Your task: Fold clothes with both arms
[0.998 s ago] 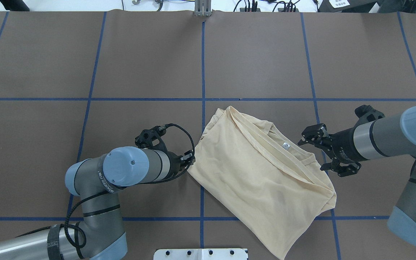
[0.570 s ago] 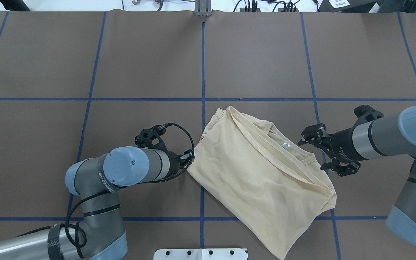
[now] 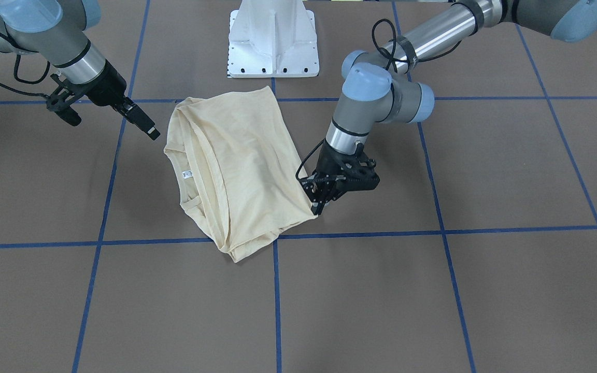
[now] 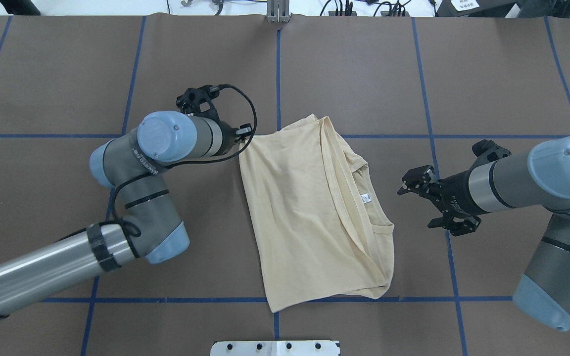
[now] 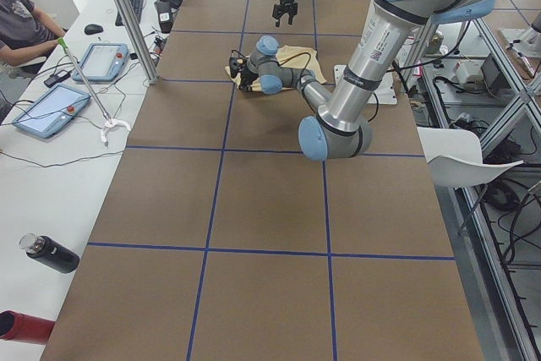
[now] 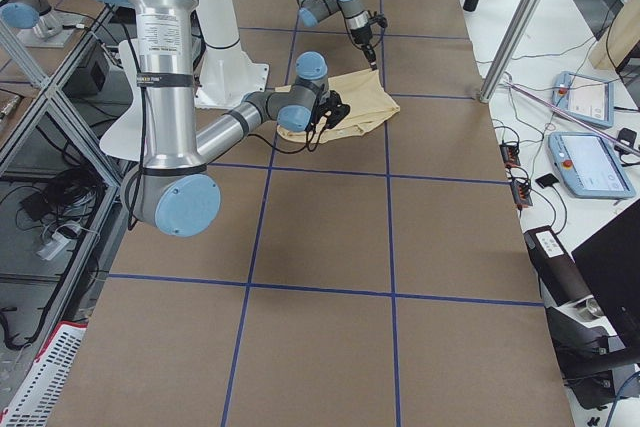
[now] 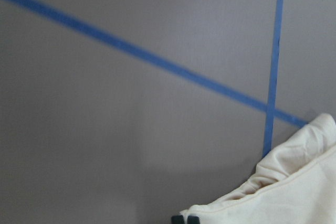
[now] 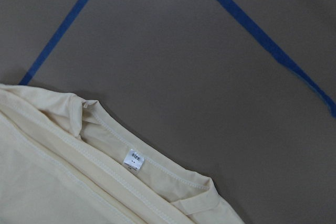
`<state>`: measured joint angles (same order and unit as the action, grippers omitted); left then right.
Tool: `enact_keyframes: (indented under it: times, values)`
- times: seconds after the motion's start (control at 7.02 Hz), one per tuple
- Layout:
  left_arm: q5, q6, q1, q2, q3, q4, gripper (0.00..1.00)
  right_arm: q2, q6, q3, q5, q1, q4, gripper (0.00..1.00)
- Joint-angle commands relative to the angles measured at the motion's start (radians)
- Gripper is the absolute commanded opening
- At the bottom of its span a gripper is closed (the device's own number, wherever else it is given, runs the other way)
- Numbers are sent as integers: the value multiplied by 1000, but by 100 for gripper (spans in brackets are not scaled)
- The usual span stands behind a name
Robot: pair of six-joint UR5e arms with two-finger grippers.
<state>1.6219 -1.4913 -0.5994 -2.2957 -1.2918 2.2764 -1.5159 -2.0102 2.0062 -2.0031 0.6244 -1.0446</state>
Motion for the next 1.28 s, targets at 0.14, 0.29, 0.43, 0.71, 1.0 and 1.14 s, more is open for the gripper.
enact_keyframes:
  times: [0.14, 0.29, 0.43, 0.71, 1.0, 1.14]
  values:
    - [9, 112, -102, -203, 374, 216, 53, 92, 1, -59, 32, -5, 0, 100]
    - [28, 112, -106, -165, 291, 206, 55, 117, -1, -72, 33, -5, 0, 100]
    - [117, 112, -106, -33, 120, 169, 55, 167, -2, -104, 44, -24, -2, 100]
    - [156, 118, -109, 161, -207, 54, 54, 324, -7, -110, 198, -199, -265, 100]
    - [161, 118, -109, 186, -261, 26, 54, 407, -2, -113, 314, -346, -465, 76]
    - [161, 117, -109, 186, -261, 26, 54, 393, -13, -115, 349, -386, -471, 76]
